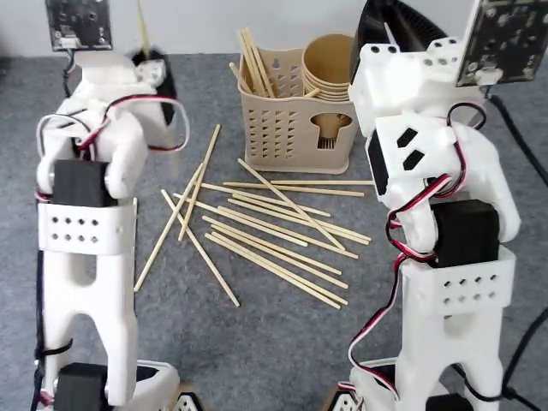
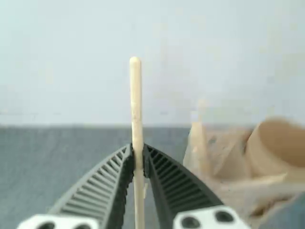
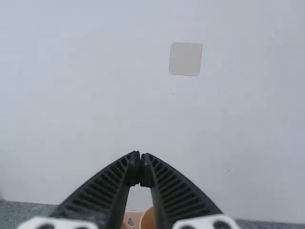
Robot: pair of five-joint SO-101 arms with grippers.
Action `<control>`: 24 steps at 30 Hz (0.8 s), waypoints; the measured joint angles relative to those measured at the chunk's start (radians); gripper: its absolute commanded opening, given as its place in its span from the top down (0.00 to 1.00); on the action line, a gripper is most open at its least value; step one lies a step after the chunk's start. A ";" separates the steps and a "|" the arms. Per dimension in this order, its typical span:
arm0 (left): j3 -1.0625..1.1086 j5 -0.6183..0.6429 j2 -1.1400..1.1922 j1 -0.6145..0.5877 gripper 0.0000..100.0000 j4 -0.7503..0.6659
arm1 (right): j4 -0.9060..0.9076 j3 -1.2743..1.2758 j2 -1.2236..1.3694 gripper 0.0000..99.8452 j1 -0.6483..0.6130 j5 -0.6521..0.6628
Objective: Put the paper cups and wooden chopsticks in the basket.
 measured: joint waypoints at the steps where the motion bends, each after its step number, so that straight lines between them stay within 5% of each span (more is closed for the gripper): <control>1: 0.015 0.021 0.000 0.011 0.99 -0.064 | 0.000 0.000 0.000 0.98 0.000 0.000; 13: 0.422 0.152 0.011 0.144 0.99 -1.048 | -0.009 0.000 0.000 0.98 0.092 0.000; 24: 0.302 0.218 0.331 0.157 0.99 -1.142 | -0.011 0.000 0.000 0.98 0.089 0.000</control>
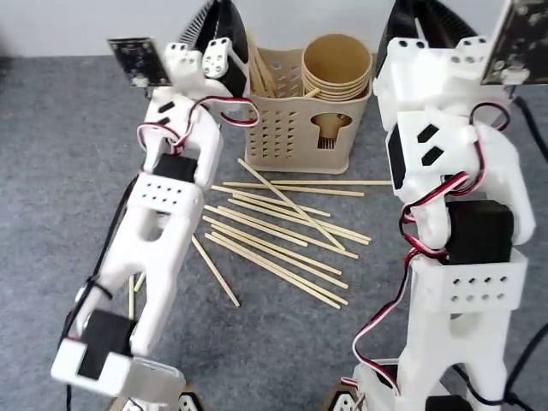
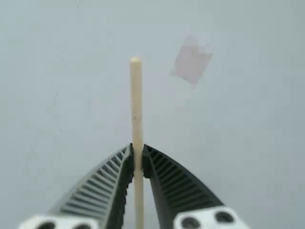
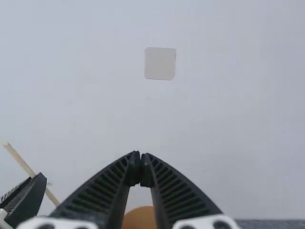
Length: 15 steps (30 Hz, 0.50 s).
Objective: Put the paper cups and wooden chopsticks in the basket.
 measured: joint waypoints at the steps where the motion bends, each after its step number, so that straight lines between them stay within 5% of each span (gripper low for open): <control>1: -0.006 -0.005 0.021 0.000 0.98 0.002 | 0.000 0.000 0.000 0.98 0.003 0.000; 7: -0.077 -0.048 0.052 0.000 0.84 0.193 | 0.000 0.000 0.000 0.98 0.003 0.000; 15: -0.411 0.051 0.052 -0.037 0.81 0.769 | 0.000 0.000 0.000 0.98 0.005 0.000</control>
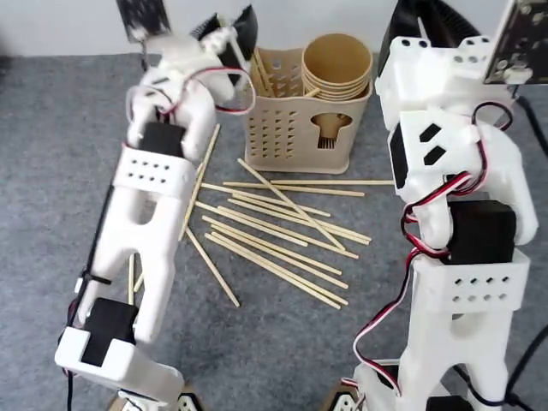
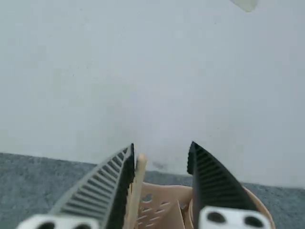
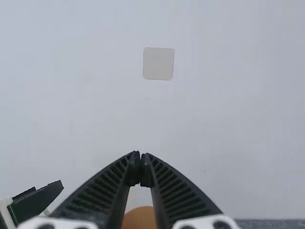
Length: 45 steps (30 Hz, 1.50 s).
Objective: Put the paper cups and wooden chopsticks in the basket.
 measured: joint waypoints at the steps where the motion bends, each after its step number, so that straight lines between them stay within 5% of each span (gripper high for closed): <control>1: -0.049 0.000 0.000 -0.008 0.81 0.072 | 0.000 0.000 0.000 0.98 -0.002 0.000; 9: -0.316 -0.087 -0.002 -0.083 0.81 0.549 | 0.000 0.000 0.000 0.98 -0.002 0.000; 24: -0.304 -0.427 0.003 -0.229 0.81 0.979 | 0.000 0.000 0.000 0.98 -0.002 0.000; 32: -0.044 -0.542 0.003 -0.377 0.81 0.947 | 0.000 0.000 0.000 0.98 -0.002 0.000; 45: 0.479 -0.638 0.003 -0.480 0.81 0.554 | 0.000 0.000 0.000 0.98 0.002 0.000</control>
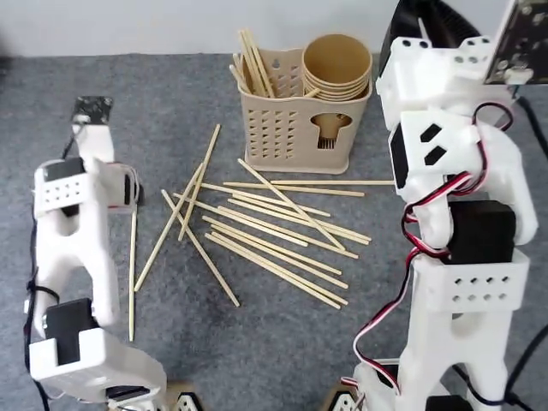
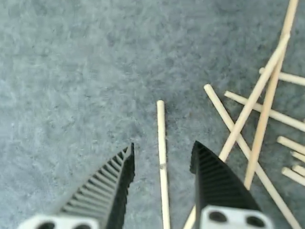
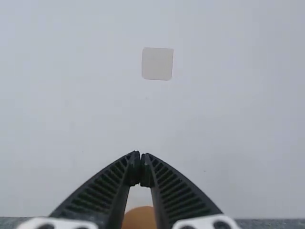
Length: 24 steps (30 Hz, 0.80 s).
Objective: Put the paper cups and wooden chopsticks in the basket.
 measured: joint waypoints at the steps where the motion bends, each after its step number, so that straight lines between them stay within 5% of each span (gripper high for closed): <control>1: 0.023 -0.002 0.000 -0.002 0.81 -0.023 | 0.000 0.000 0.000 0.98 -0.002 0.000; 16: -0.083 0.023 0.325 -0.011 0.81 -0.098 | 0.000 0.000 0.000 0.98 0.000 0.000; 22: -0.137 0.023 0.356 -0.002 0.99 -0.058 | 0.000 0.000 0.000 0.98 -0.003 0.000; 24: -0.140 0.025 0.356 0.003 0.98 -0.058 | 0.000 0.000 0.000 0.98 -0.002 0.000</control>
